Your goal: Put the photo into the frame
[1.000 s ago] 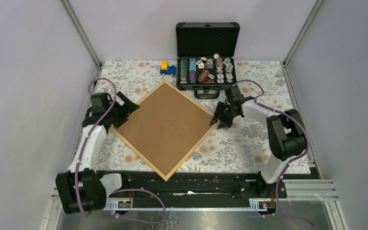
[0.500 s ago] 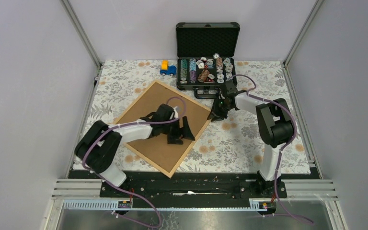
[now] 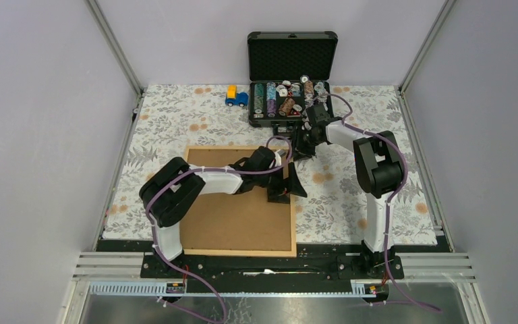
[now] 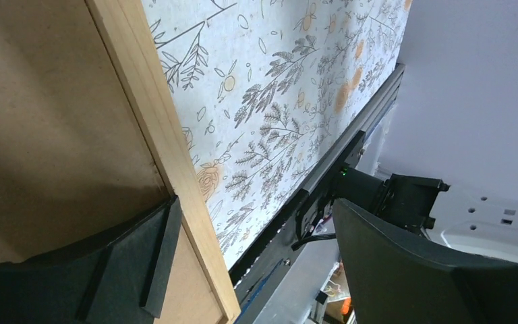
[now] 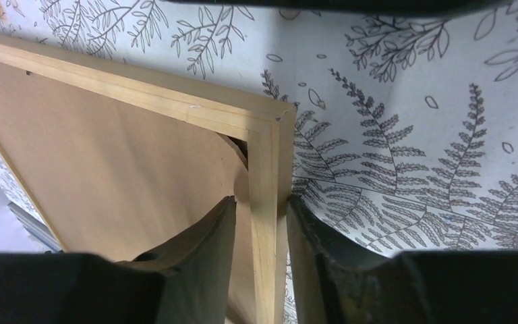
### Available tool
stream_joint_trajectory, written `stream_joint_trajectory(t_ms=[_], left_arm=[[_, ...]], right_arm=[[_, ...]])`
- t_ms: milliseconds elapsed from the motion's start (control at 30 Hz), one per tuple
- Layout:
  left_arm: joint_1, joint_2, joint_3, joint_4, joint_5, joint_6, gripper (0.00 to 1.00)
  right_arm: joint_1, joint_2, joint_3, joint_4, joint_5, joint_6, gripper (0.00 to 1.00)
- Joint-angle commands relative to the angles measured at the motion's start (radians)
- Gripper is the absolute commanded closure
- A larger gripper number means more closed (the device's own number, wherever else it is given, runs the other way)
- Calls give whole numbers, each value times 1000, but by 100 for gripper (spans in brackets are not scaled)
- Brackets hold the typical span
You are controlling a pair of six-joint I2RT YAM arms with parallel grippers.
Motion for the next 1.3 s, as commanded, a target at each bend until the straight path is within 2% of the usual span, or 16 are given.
stream_joint_trajectory(t_ms=[0,133,233,333,467,600,767,833,967,1033,1100,1267], left_arm=[[39,-4,110,-114,1,83,9],[192,-107,87,-182,5,179,9],[316,-141,51,-204,41,215,9],[374,-134,36,-205,65,228,11],[368,-83,37,-128,97,194,18],[350,-2,56,8,154,135,40],[317,113,64,121,142,45,58],[318,146,53,108,98,24,66],[326,195,41,-31,16,52,80],[330,181,-8,25,11,51,86],[330,148,-35,30,-34,47,86],[317,142,-9,-34,-94,67,86]], right_arm=[[15,28,82,-72,21,-50,55],[3,-7,109,-154,45,-77,48],[-3,-36,104,-187,19,-85,48],[-9,-65,80,-189,-15,-78,52],[-9,-91,57,-210,-9,-85,60],[-10,-103,63,-239,35,-93,79],[-10,-82,112,-286,70,-101,83],[-9,-63,125,-294,48,-99,83],[5,-42,120,-299,9,-89,80],[13,-44,103,-298,18,-89,75],[18,-38,93,-299,31,-93,71],[27,4,140,-327,44,-89,69]])
